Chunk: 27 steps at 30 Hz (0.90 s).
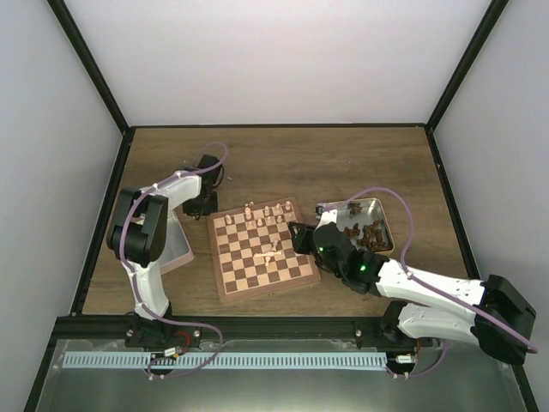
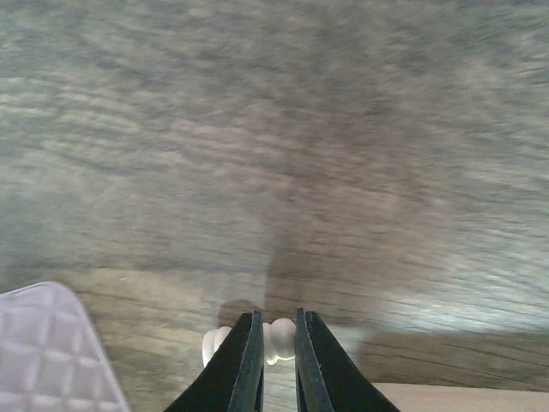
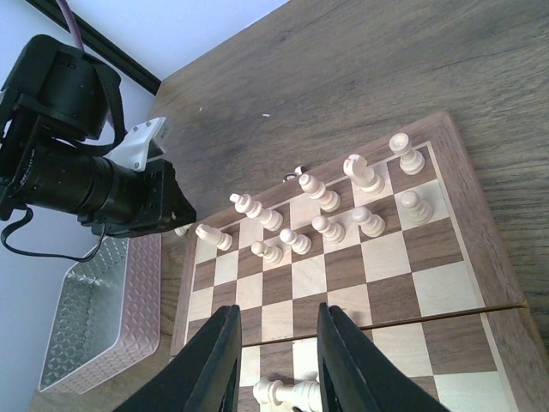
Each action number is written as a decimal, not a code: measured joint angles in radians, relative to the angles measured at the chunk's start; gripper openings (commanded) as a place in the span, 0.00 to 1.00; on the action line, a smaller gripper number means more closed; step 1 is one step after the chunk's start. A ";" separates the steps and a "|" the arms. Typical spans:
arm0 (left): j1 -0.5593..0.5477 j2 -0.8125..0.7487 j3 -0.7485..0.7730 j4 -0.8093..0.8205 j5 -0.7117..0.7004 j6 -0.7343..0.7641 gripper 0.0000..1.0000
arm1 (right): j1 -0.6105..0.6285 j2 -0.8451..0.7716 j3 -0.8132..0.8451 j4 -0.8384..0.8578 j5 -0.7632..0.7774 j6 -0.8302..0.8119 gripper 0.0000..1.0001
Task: Set up the chess pieces on the board
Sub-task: Pick up the chess piece at the center of the board.
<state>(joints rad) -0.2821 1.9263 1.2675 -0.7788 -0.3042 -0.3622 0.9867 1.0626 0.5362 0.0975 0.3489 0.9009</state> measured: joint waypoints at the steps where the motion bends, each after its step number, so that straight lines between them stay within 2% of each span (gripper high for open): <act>1: 0.000 -0.003 0.000 0.011 0.023 0.000 0.12 | 0.000 0.000 0.000 0.000 0.000 0.000 0.27; 6: 0.000 -0.017 -0.005 0.048 0.082 -0.002 0.18 | 0.000 0.000 0.000 -0.001 0.000 0.000 0.27; 12: 0.000 -0.061 -0.008 0.051 0.049 -0.003 0.30 | -0.001 0.001 0.000 -0.001 0.000 0.000 0.27; 18: 0.000 -0.076 -0.010 0.050 0.009 -0.003 0.27 | -0.001 0.008 0.000 0.000 -0.001 0.001 0.27; 27: 0.000 -0.076 -0.066 0.026 0.047 0.039 0.28 | -0.001 0.008 0.000 -0.001 -0.001 0.001 0.27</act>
<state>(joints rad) -0.2821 1.8500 1.2018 -0.7532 -0.2577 -0.3229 0.9855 1.0702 0.5362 0.0963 0.3477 0.9016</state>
